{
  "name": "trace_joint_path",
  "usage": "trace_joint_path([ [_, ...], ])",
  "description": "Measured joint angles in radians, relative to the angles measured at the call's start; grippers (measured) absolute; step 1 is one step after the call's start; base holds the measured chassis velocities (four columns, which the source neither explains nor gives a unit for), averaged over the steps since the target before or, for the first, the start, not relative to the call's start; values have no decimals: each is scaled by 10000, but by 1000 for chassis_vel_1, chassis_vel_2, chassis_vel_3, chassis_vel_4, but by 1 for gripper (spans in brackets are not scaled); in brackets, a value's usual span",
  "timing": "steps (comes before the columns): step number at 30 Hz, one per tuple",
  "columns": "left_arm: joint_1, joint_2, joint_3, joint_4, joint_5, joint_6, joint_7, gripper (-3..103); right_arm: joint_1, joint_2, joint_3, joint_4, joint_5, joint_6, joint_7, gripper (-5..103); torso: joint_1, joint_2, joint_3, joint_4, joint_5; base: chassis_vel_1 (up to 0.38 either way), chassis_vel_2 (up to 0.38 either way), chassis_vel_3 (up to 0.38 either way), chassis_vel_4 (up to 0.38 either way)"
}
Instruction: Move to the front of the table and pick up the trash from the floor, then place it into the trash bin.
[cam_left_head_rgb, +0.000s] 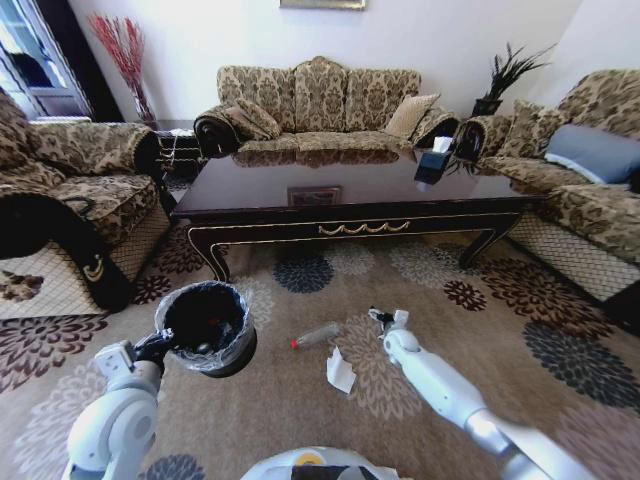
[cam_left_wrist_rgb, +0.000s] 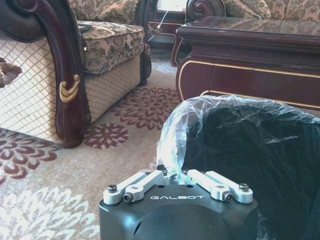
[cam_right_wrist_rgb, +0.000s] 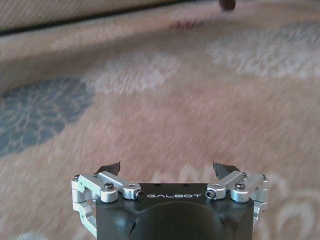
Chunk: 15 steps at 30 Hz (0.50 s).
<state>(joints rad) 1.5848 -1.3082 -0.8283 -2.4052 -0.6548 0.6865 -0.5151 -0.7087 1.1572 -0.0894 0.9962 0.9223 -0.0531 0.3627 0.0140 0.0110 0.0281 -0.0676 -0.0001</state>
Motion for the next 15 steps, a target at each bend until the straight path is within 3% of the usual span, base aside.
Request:
trace_joint_path([
  [6, 114, -3, -116, -76, 1, -17, 1, 3, 130, 630, 340, -929, -408, -290, -343, 100, 0, 0, 0, 0, -1, 0, 0, 0, 0],
  [15, 241, -17, -142, -115, 30, -20, 1, 3, 127, 925, 806, -1771, -1186, -302, -802, 100, 0, 0, 0, -3, 0, 0, 0, 0, 0],
])
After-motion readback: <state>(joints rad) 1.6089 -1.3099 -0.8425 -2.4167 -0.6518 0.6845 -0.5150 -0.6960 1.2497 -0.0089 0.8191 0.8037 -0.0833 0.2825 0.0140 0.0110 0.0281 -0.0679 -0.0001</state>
